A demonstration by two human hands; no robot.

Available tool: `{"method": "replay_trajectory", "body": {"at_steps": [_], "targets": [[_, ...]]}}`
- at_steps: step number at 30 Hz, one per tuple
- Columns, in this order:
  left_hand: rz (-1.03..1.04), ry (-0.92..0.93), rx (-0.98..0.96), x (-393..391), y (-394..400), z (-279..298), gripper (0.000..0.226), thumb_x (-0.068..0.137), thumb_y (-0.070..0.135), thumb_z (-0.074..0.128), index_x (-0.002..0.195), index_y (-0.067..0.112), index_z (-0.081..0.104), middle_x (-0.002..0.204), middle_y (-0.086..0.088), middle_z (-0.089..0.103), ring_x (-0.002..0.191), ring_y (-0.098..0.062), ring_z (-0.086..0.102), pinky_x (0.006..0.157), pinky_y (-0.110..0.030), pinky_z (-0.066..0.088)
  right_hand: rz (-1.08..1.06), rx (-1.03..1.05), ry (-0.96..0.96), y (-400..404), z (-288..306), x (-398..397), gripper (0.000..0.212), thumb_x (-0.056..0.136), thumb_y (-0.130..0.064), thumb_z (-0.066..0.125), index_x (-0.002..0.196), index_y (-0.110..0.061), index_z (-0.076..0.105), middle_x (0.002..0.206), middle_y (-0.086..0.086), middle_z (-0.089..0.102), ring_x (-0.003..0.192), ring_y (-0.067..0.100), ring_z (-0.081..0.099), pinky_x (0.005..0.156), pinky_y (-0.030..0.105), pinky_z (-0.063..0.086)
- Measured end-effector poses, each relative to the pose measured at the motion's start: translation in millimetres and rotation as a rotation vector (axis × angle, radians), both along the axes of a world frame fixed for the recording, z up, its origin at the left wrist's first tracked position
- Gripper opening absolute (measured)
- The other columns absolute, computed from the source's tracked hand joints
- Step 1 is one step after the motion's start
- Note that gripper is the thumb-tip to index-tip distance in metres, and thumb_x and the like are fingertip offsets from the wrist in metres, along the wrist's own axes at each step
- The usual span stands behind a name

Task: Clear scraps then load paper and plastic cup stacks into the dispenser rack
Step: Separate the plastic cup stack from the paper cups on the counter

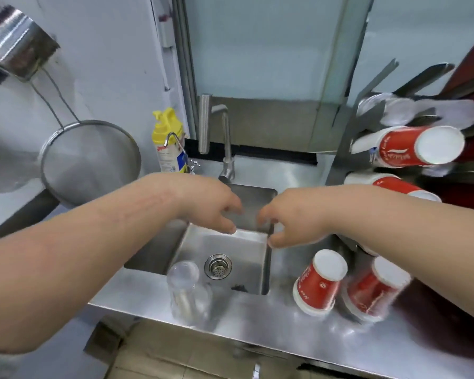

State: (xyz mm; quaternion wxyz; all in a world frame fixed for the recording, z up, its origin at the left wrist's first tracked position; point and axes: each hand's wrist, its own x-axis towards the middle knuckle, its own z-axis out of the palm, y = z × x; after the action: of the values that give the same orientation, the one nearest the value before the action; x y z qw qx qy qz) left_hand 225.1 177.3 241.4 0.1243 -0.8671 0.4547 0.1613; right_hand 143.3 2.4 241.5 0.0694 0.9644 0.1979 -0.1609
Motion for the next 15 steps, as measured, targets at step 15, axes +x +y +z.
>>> {"method": "replay_trajectory", "body": {"at_steps": [15], "targets": [[-0.327,0.154,-0.158,-77.7,-220.8,-35.1,0.053,0.09,0.05,0.056,0.139,0.03,0.048,0.132,0.004,0.055,0.118,-0.018,0.054,0.098,-0.035,0.044,-0.571,0.282,-0.044,-200.8,-39.1,-152.3,0.039,0.085,-0.045,0.058,0.121,-0.031,0.055,0.106,-0.005,0.066,0.094,0.018,0.06,0.084,0.036,0.051]]}}
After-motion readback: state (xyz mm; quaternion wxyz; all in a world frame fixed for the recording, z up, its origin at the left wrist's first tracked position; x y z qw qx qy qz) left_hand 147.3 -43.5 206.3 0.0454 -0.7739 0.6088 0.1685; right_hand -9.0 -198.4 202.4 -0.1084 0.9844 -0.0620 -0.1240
